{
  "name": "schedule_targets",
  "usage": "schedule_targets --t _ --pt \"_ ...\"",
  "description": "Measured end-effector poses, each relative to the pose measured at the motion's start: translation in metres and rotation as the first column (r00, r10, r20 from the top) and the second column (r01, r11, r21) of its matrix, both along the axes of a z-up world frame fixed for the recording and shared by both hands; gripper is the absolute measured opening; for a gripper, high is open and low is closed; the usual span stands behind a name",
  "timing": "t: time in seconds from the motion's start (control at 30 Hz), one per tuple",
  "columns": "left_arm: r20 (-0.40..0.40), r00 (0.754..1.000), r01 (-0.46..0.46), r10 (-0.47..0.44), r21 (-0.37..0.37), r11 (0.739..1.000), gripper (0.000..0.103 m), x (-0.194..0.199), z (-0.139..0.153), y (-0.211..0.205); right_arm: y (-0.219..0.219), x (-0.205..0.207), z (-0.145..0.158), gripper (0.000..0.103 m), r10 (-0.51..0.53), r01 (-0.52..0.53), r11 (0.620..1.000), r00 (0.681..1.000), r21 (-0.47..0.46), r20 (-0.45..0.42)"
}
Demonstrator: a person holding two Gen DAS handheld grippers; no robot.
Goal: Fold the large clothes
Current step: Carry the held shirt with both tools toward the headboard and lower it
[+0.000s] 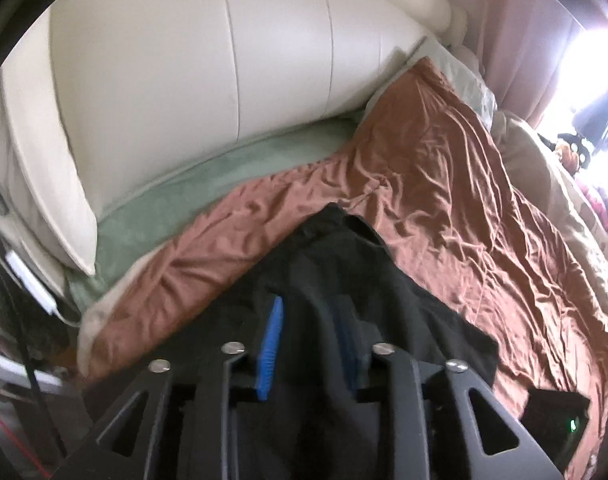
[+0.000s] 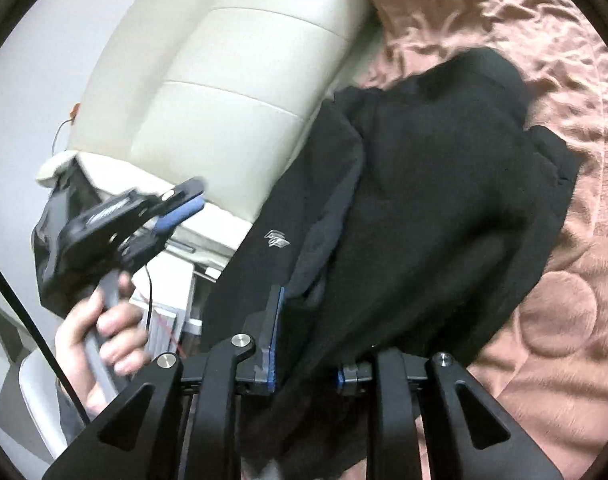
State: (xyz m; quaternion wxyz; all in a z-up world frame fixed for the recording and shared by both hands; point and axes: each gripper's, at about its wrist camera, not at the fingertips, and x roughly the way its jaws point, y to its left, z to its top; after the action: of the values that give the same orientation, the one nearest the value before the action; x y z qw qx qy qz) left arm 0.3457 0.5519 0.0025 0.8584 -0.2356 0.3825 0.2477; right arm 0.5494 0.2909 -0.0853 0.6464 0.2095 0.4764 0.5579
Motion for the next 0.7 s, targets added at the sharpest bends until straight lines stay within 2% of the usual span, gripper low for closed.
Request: schedule_targets --t 0.1,0.27,0.47,0.57,0.63,0.67,0.7 --pt "-0.01 1.0 -0.002 0.002 0.039 0.999 0.037 -0.015 -0.008 -0.015 0.001 0.01 0.004 0.02 0.004 -0.005 1.0 1.0 -0.031 -0.021" --pt "-0.002 1.0 -0.006 0.006 0.006 1.0 0.037 -0.042 -0.033 -0.035 0.0 0.026 0.007 0.02 0.007 -0.008 0.998 1.0 -0.06 -0.017" --pt "-0.001 1.0 -0.01 0.01 0.003 1.0 0.037 -0.081 -0.057 -0.064 0.013 0.044 0.032 0.02 -0.021 0.025 0.994 0.999 -0.109 0.037" --pt "-0.001 1.0 0.01 -0.01 -0.003 1.0 0.038 -0.089 -0.068 -0.081 0.016 0.047 0.02 0.031 -0.023 0.024 0.989 1.0 -0.147 0.01" --pt "-0.015 1.0 0.017 -0.017 0.025 1.0 0.041 -0.09 -0.073 -0.092 0.009 0.046 0.012 0.048 -0.038 0.035 0.987 0.999 -0.156 -0.015" --pt "-0.022 1.0 0.021 -0.02 0.041 0.999 0.042 -0.091 -0.075 -0.096 0.002 0.044 0.011 0.065 -0.056 0.053 0.985 0.998 -0.162 -0.013" --pt "-0.018 1.0 0.02 -0.019 0.047 0.999 0.043 -0.094 -0.077 -0.1 -0.007 0.043 0.012 0.07 -0.084 0.083 0.983 0.996 -0.165 0.002"
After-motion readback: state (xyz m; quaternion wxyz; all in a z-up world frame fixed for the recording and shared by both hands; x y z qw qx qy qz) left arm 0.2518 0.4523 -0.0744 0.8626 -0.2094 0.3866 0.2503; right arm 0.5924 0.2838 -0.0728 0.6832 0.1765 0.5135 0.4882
